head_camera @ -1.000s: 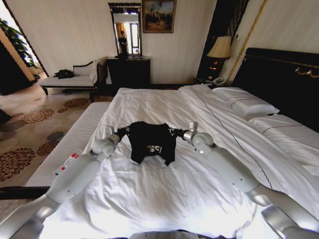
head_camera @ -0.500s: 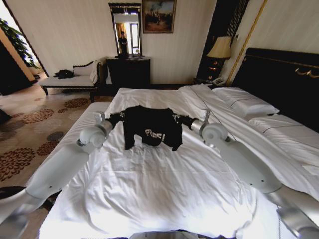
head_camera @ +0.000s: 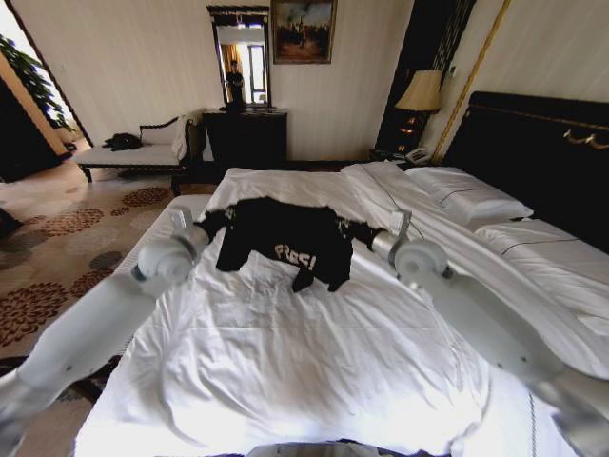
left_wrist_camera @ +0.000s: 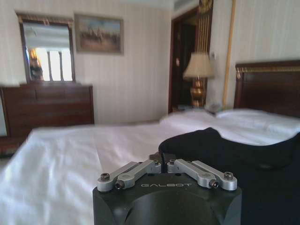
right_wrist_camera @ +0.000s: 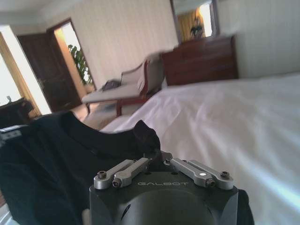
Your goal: Fold the clothes on the bed.
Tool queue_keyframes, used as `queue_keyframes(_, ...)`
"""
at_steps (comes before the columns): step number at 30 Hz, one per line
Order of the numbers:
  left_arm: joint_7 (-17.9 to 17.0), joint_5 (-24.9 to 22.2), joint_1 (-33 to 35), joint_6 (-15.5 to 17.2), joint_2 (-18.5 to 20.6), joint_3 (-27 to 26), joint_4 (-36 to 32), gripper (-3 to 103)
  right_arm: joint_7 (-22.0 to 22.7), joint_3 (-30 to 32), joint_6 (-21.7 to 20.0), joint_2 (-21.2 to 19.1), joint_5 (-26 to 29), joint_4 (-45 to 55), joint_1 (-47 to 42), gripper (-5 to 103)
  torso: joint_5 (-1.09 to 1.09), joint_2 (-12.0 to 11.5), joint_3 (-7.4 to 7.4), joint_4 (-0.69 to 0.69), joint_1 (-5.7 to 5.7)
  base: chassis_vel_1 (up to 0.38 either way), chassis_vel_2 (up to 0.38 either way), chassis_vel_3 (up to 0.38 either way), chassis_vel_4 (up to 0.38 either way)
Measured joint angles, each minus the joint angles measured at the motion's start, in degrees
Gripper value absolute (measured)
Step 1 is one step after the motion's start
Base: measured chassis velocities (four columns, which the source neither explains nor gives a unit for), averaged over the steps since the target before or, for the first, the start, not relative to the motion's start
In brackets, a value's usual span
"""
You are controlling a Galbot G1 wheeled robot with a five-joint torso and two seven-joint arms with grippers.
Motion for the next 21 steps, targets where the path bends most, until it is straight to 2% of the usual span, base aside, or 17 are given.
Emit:
queue_keyframes(3, 0.0, 4.4, 9.6, 0.0, -0.4, -1.5, -0.9, 1, -1.2, -0.7, -0.4, 3.3, -6.1, -0.9, -7.6, 2, -0.01, 0.0, -0.01, 0.04, -0.02, 0.000, 0.000, 0.000, 0.000)
queue_keyframes(5, 0.1, 5.0, 10.7, 0.0, -0.7, -1.4, -0.8, 1, -1.6, -1.0, -0.4, 3.9, -7.4, -1.7, -8.6, 2, -0.02, 0.0, 0.00, 0.04, -0.02, 0.000, 0.000, 0.000, 0.000)
queue_keyframes(7, -0.3, 6.9, 13.2, -0.1, -2.2, -0.2, 0.2, 1, -3.1, -2.7, -0.1, 6.0, -12.0, -4.8, -12.1, 2, -0.01, 0.0, 0.01, 0.03, -0.02, 0.000, 0.000, 0.000, 0.000)
queue_keyframes(13, -0.8, 9.1, 13.8, -0.2, -5.3, 2.7, 3.5, 1, -5.0, -6.5, 1.6, 9.5, -18.1, -11.1, -14.4, 2, 0.00, 0.0, 0.01, 0.00, -0.01, 0.000, 0.000, 0.000, 0.000)
queue_keyframes(21, -0.8, 9.2, 13.4, -0.3, -5.8, 3.3, 5.1, 1, -6.2, -7.9, 3.9, 10.9, -21.0, -16.6, -11.3, 2, 0.00, 0.0, 0.01, 0.02, 0.00, 0.000, 0.000, 0.000, 0.000)
